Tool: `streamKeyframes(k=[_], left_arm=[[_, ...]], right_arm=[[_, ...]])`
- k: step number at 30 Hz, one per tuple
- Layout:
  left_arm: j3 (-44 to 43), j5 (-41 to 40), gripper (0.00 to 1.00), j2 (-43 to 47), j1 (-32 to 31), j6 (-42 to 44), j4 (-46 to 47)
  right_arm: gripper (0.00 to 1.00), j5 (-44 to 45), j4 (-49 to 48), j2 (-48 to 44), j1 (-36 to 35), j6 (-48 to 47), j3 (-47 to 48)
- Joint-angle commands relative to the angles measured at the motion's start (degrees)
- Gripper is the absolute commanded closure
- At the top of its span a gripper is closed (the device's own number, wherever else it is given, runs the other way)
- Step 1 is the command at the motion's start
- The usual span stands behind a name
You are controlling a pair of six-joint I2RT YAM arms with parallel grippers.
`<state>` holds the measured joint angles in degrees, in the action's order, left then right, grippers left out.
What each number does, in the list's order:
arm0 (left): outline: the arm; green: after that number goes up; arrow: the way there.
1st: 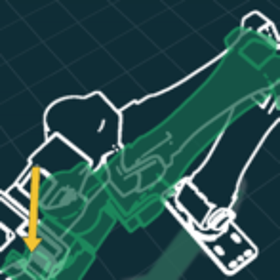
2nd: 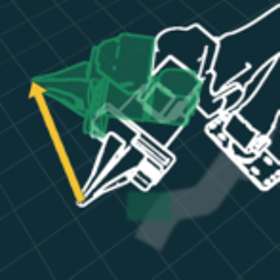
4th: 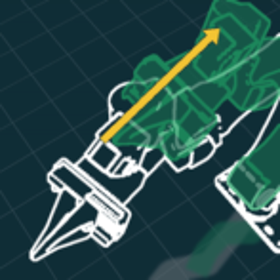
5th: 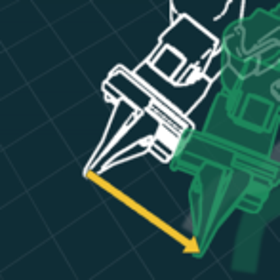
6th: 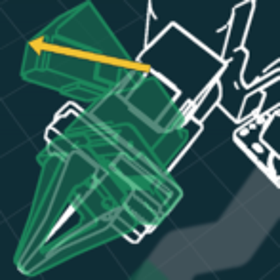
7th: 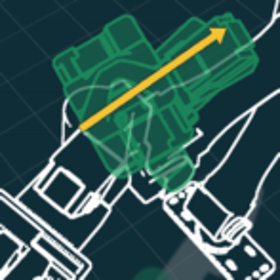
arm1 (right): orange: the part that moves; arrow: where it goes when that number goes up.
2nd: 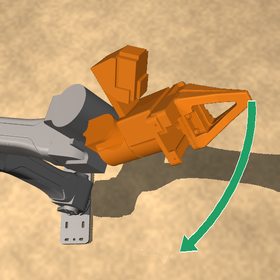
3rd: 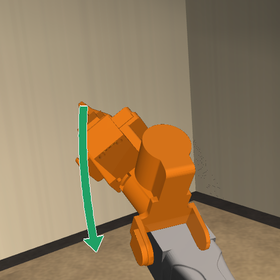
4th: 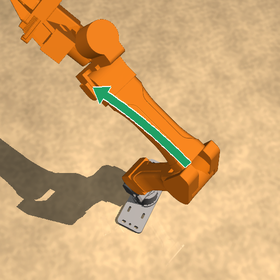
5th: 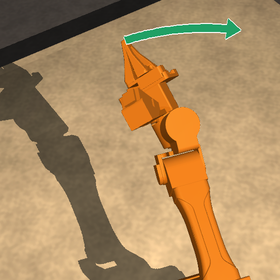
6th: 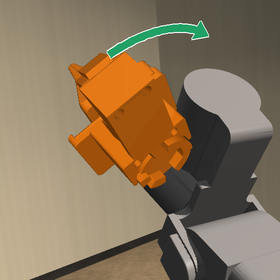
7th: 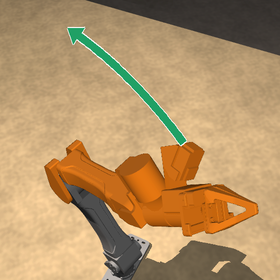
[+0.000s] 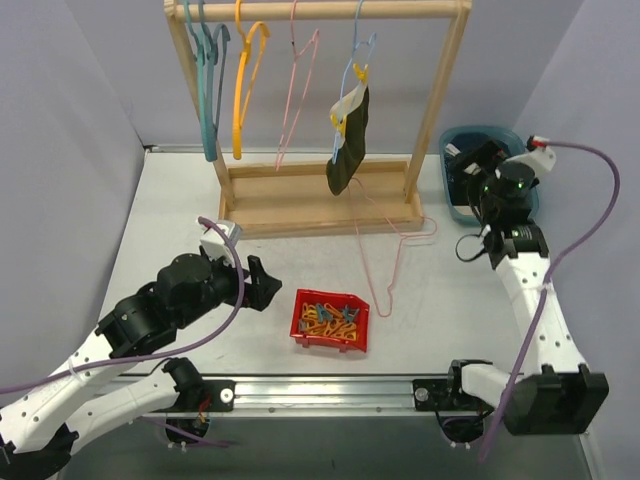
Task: Remove the underwear clipped to the hanger
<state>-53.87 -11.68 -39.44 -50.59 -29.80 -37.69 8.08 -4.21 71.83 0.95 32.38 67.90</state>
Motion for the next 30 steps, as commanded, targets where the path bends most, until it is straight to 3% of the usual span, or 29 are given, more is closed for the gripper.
streamKeyframes(k=[1,4,9,11,16,23,30], left_arm=[[-0.27,3.42,0.06,0.24,1.19,0.45,4.12],[0.16,4.12,0.06,0.85,1.54,-0.17,4.73],[0.87,4.3,0.06,2.61,1.81,-1.92,6.14],[1.13,4.3,0.06,2.79,1.9,-2.19,6.32],[1.04,3.86,0.06,2.7,1.98,-2.8,5.0],[2.19,3.07,0.06,3.84,2.25,-3.77,4.3],[2.45,2.37,0.06,4.72,2.77,-3.95,3.86]], right_arm=[[0.04,-3.82,5.62,-5.98,-0.6,5.04,-11.89],[0.04,-16.31,2.04,-11.35,-0.6,7.42,-20.24],[0.03,-22.48,-5.45,-17.95,-0.51,10.24,-31.67],[0.03,-28.19,-13.34,-17.61,-0.42,12.43,-37.12],[0.05,-33.12,-27.33,-11.11,-0.6,17.98,-44.33],[0.07,-30.94,-33.49,5.13,-3.05,15.52,-43.56],[0.17,-31.45,-49.55,19.74,-4.2,19.12,-42.59]])
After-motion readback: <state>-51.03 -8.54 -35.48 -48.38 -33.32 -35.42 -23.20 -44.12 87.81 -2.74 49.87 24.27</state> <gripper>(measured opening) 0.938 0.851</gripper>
